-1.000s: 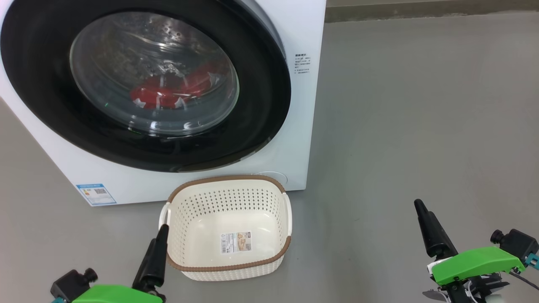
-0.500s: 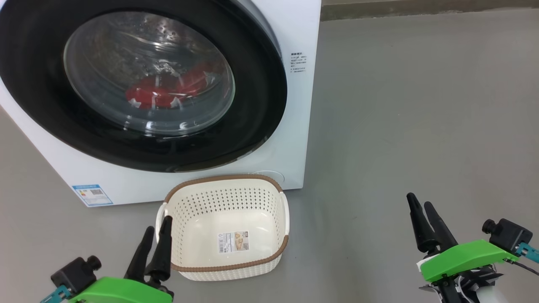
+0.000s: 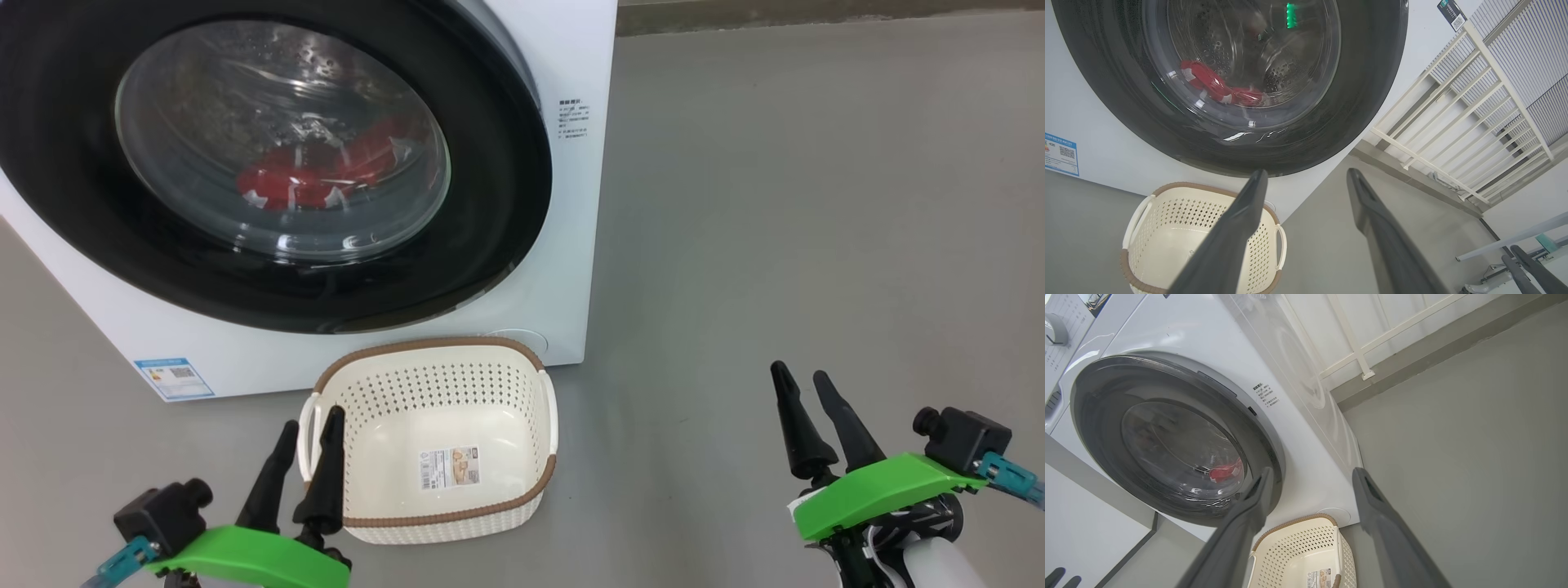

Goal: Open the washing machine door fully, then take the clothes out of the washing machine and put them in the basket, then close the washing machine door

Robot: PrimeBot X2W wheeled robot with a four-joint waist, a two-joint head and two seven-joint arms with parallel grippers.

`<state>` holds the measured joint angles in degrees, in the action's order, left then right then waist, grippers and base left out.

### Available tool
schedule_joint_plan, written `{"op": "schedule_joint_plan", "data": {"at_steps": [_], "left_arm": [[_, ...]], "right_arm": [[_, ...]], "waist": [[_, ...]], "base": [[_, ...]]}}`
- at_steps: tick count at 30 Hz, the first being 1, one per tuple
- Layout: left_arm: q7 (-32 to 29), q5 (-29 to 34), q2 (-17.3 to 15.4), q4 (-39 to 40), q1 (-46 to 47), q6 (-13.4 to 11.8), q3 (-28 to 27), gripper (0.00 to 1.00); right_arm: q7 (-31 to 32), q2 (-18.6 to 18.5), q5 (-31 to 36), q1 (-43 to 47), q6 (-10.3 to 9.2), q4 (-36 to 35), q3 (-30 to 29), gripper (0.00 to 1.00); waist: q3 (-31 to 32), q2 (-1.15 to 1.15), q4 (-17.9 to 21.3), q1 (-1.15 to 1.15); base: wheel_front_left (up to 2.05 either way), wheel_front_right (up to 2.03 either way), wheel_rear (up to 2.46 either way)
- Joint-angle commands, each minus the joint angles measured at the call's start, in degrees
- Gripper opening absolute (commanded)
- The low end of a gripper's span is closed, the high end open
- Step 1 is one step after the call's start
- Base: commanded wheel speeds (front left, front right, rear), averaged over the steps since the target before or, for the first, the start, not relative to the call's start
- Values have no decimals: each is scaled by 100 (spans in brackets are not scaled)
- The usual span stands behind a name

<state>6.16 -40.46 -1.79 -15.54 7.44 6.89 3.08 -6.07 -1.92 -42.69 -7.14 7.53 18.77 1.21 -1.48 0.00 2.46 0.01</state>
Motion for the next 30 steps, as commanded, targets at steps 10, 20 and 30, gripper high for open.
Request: {"op": "schedule_joint_plan", "data": {"at_steps": [10, 20, 30], "left_arm": [[217, 775, -60, 118, 392, -79, -47, 100], [386, 1420, -69, 104, 440, -144, -27, 100], [555, 2072, -82, 93, 492, -190, 13, 100]], "right_arm": [[-229, -65, 781, -342, -3, -102, 235, 100], [-397, -75, 1491, -396, -3, -146, 336, 100], [-566, -83, 2170, -425, -4, -159, 444, 100]], "waist": [[11, 0, 12, 0], [38, 0, 39, 0], [66, 0, 29, 0]], "base": [[0, 0, 0], [0, 0, 0], [0, 0, 0]]}}
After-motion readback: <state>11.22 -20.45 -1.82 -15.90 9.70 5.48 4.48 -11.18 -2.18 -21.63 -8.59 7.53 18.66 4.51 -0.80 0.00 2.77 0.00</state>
